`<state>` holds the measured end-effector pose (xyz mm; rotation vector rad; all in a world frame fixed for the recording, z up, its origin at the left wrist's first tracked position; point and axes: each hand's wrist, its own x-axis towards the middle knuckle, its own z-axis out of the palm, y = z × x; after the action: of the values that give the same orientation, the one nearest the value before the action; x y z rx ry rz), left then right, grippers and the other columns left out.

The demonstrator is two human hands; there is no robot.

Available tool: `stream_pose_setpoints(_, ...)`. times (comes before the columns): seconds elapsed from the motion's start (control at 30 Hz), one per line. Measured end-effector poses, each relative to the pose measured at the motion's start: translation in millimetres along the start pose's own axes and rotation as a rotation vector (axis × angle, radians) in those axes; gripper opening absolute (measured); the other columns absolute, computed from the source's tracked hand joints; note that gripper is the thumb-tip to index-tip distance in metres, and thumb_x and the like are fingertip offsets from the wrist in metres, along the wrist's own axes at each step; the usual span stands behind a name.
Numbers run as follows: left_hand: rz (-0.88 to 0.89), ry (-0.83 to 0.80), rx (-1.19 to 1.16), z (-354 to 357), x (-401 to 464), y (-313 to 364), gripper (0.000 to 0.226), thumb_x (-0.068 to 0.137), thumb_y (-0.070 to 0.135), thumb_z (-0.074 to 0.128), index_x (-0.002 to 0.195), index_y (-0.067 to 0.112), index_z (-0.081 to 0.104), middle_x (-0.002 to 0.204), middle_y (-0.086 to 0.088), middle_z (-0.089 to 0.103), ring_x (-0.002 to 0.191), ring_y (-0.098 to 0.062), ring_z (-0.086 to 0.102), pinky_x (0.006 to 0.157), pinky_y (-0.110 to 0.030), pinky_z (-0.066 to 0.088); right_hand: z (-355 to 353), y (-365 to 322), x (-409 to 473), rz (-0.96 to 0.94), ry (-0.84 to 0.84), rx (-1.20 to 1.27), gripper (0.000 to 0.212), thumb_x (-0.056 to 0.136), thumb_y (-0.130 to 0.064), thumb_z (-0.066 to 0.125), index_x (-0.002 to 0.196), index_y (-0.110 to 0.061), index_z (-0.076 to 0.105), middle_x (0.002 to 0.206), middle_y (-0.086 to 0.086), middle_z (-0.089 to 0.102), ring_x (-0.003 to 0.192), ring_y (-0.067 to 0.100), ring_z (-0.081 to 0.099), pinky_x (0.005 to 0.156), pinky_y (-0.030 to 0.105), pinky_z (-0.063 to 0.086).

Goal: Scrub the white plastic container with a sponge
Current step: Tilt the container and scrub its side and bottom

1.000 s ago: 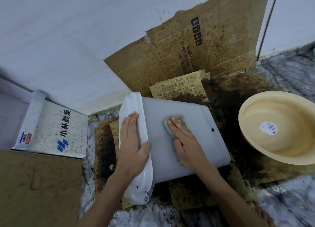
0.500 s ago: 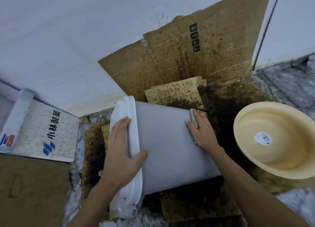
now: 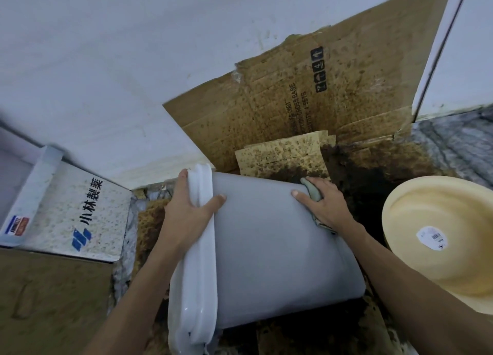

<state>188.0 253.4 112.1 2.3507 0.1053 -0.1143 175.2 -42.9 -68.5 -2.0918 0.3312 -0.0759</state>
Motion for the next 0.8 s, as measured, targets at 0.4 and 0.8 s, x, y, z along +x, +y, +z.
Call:
stream_pose_setpoints(0.4, 0.292, 0.147, -0.063, -16, -46, 13, 0.104, 0.068, 0.043, 0.073, 0.159, 0.04, 0.024, 0.125, 0.055, 0.044, 0.113, 0.023, 0.051, 0.09, -0.005, 0.041, -23, -42, -21, -0.2, 0.439, 0.109, 0.057, 0.084, -0.054, 0.067, 0.128, -0.017, 0.063, 0.127, 0.003, 0.063, 0.125, 0.018, 0.049, 0.105, 0.034, 0.04)
stream_pose_setpoints(0.8, 0.663, 0.166, -0.188, -10, -90, 13, 0.069, 0.082, 0.037, 0.079, 0.139, 0.018, 0.045, 0.152, -0.003, 0.043, 0.147, -0.03, 0.039, 0.117, -0.053, 0.037, -47, -38, -52, -0.199, 0.585, 0.196, 0.043, 0.093, -0.029, 0.056, 0.13, -0.007, 0.062, 0.133, 0.011, 0.06, 0.129, 0.008, 0.044, 0.113, 0.017, 0.029)
